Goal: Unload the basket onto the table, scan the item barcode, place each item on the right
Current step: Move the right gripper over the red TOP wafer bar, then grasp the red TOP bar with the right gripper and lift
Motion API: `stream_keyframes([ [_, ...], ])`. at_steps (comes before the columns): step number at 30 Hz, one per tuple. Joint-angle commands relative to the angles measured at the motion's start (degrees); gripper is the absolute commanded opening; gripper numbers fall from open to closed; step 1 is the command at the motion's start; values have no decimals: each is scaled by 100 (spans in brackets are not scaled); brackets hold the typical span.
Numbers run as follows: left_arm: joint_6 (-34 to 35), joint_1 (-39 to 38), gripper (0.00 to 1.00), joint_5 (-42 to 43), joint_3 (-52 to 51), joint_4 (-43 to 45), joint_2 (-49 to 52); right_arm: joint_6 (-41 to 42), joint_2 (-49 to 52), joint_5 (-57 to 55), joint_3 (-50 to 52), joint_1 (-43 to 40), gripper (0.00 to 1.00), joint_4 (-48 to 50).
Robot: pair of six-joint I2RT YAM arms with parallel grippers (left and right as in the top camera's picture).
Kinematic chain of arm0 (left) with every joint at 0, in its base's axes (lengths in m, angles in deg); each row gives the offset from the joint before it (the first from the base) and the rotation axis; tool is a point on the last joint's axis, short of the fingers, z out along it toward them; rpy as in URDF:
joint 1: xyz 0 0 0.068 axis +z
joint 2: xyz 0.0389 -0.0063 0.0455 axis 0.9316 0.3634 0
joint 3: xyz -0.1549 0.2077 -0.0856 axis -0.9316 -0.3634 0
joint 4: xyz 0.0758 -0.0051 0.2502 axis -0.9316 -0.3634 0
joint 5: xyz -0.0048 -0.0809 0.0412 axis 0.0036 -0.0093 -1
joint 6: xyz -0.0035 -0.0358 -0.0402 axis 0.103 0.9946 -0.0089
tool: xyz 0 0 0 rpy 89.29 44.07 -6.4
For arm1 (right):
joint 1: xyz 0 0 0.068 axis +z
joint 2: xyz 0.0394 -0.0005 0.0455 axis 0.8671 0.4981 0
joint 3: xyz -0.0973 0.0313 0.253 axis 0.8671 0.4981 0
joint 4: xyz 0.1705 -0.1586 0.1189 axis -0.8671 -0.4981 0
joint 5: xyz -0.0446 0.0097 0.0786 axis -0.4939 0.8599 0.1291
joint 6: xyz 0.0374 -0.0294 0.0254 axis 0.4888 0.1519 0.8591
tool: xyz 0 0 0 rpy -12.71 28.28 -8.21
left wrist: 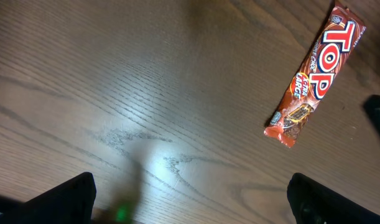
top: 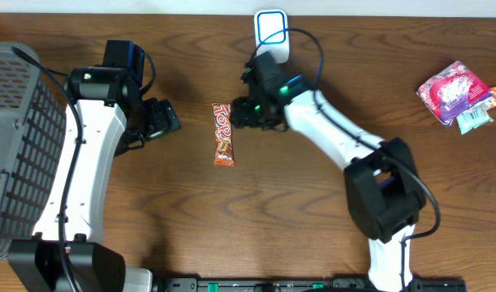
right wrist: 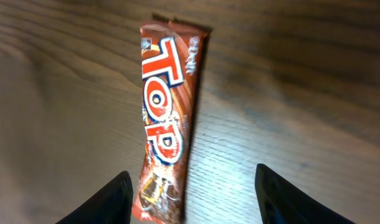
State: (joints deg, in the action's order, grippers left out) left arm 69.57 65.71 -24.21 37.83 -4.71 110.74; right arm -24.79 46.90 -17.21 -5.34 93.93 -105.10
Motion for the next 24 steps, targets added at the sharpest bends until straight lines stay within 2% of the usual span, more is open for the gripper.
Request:
stream_keyframes([
  [1, -76, 13, 98, -68, -11, -4, 28, 671, -13, -1331, 42, 461, 59, 7],
  [7, -76, 13, 98, -68, -11, -4, 28, 1062, -13, -2063, 129, 881, 58, 9],
  [21, -76, 13, 98, -68, -11, -4, 28, 1078, 586, -1971, 411, 1257, 59, 581],
  [24, -76, 13, 98, -68, -11, -4, 28, 1036, 737, -2013, 411, 1307, 56, 573],
])
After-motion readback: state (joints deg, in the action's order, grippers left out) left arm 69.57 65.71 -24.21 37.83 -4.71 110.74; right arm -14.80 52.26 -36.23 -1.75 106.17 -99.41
